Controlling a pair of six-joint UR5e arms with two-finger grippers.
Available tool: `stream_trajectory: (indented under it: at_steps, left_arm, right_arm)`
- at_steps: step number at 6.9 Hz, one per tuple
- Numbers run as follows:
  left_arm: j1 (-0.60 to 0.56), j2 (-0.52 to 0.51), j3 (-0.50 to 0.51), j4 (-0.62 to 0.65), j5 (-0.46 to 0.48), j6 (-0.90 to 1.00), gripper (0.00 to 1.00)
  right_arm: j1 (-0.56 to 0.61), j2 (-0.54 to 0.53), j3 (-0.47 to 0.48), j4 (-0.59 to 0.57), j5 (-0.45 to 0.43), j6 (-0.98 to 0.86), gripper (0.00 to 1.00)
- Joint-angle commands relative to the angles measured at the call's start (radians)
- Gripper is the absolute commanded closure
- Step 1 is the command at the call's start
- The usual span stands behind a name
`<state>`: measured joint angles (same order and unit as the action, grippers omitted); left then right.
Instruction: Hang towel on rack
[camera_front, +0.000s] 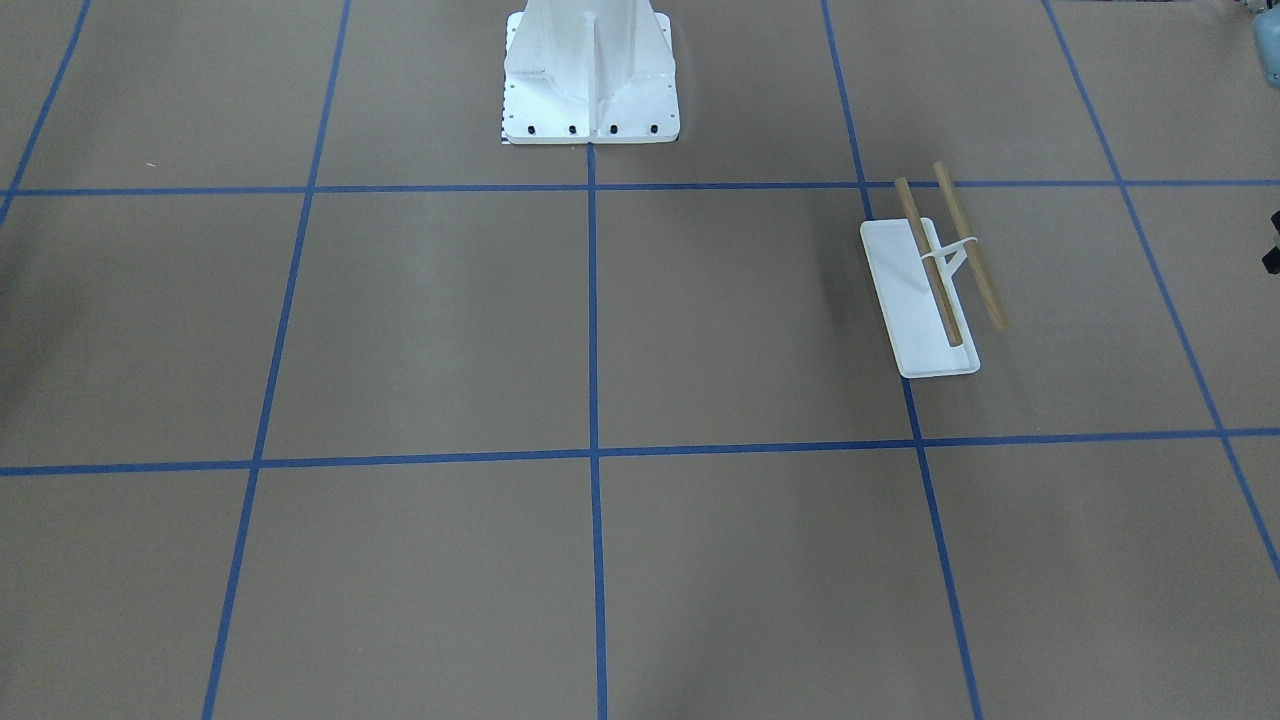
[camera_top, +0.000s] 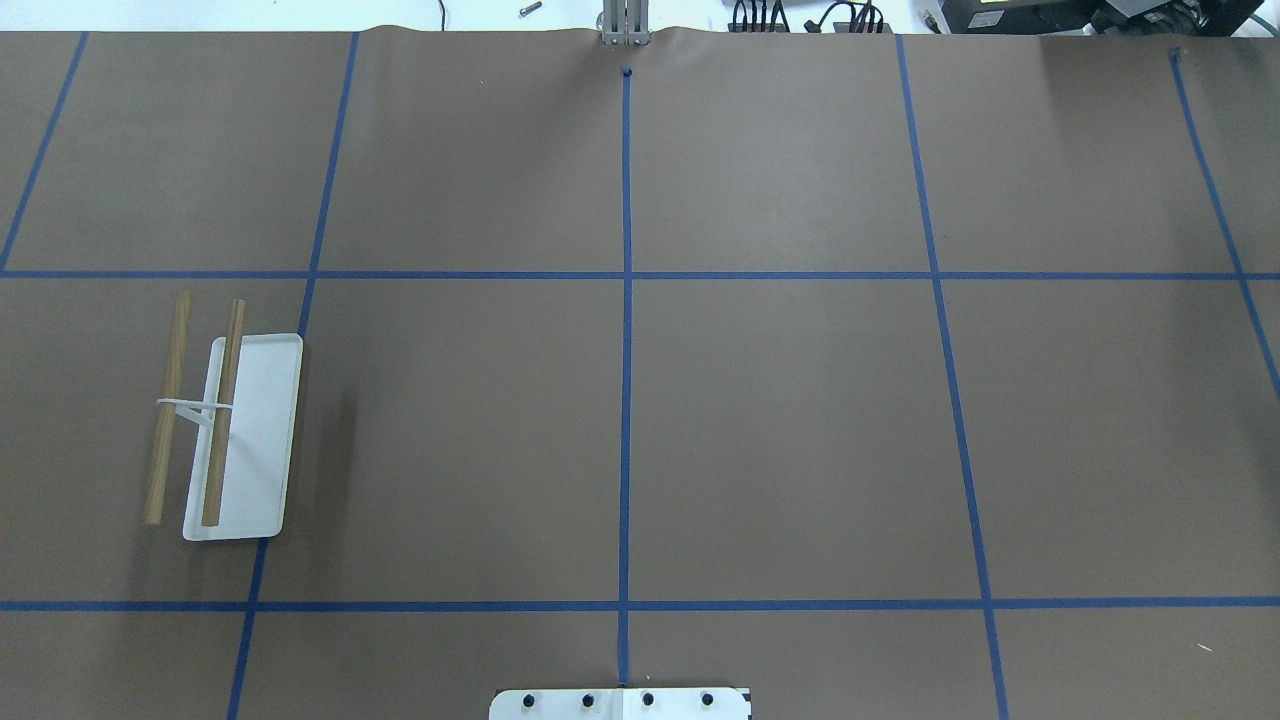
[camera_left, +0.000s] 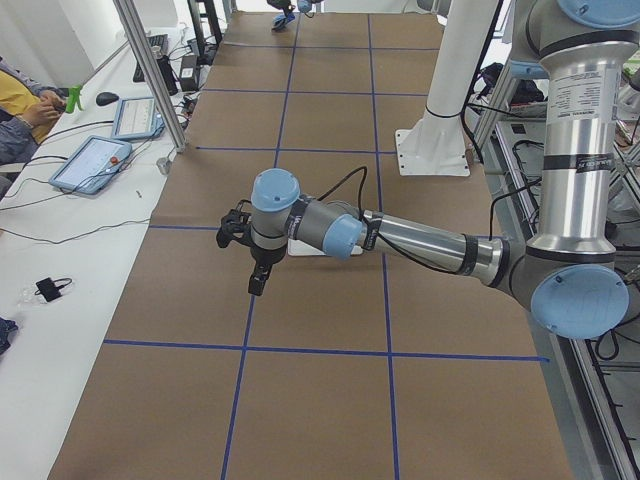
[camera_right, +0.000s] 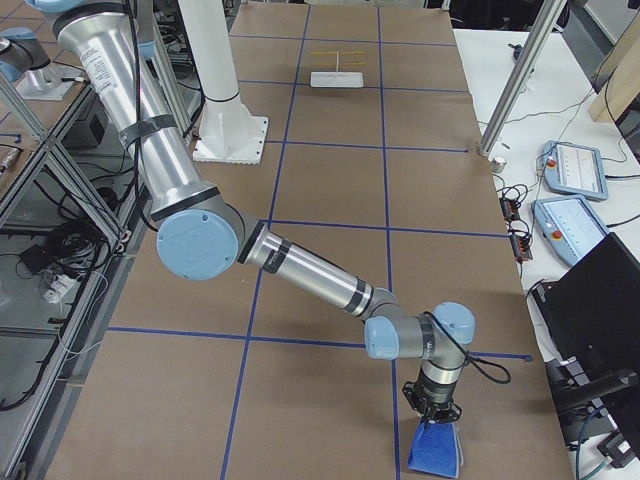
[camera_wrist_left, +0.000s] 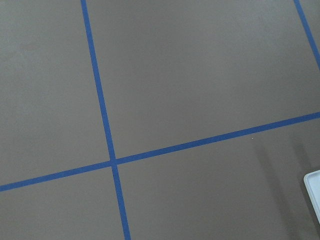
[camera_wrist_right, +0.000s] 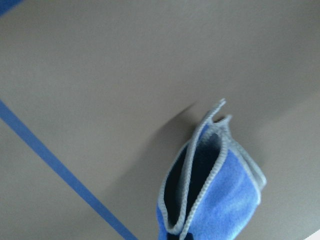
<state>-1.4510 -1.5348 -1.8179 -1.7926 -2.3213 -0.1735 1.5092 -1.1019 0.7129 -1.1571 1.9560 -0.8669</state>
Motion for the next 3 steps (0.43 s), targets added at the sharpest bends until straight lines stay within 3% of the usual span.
stream_trajectory:
  at_steps: [1,3]
  left_arm:
    - [0.009,0.025,0.005,-0.092,-0.017,-0.084,0.02]
    - [0.046,0.015,0.006,-0.094,-0.017,-0.148,0.02]
  right_arm:
    - [0.036,-0.01,0.31,-0.346,0.099,0.267,1.0]
    - [0.013,-0.029,0.608,-0.629,0.267,0.589,1.0]
